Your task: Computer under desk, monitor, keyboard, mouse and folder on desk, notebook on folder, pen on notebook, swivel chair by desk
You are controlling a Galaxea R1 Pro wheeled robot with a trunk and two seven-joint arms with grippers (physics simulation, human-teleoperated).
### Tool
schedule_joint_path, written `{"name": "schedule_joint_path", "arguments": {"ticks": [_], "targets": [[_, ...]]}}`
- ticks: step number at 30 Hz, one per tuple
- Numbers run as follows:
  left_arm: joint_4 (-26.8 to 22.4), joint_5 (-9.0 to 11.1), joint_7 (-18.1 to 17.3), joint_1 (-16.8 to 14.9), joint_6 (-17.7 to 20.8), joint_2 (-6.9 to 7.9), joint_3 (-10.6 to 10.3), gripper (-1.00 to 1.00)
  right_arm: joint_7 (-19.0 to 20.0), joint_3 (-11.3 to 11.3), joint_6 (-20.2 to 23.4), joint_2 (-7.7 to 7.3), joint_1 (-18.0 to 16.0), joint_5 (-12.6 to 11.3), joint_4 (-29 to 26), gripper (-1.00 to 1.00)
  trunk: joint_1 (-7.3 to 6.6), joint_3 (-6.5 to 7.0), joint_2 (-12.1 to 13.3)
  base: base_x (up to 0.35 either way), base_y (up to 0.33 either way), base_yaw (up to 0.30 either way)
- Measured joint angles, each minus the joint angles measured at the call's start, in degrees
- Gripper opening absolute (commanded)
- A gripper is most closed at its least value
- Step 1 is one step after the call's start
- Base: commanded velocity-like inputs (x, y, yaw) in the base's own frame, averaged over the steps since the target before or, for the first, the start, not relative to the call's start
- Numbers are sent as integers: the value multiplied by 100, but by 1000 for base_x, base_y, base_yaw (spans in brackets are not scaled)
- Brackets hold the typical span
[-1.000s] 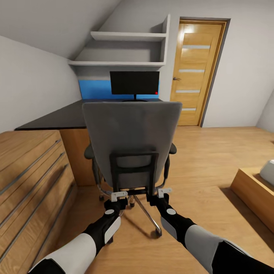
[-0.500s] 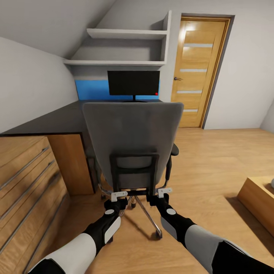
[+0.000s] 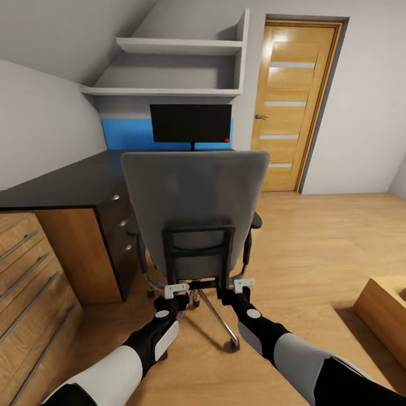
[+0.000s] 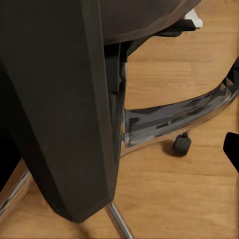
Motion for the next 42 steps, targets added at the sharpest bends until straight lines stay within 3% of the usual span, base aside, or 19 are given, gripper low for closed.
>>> {"name": "schedule_joint_path", "arguments": {"ticks": [42], "targets": [[77,-8,2,-2,-4,0,-25,100,-5,20,-1,0,2,-6,-2,100,0,0,0,298,-185,47]]}}
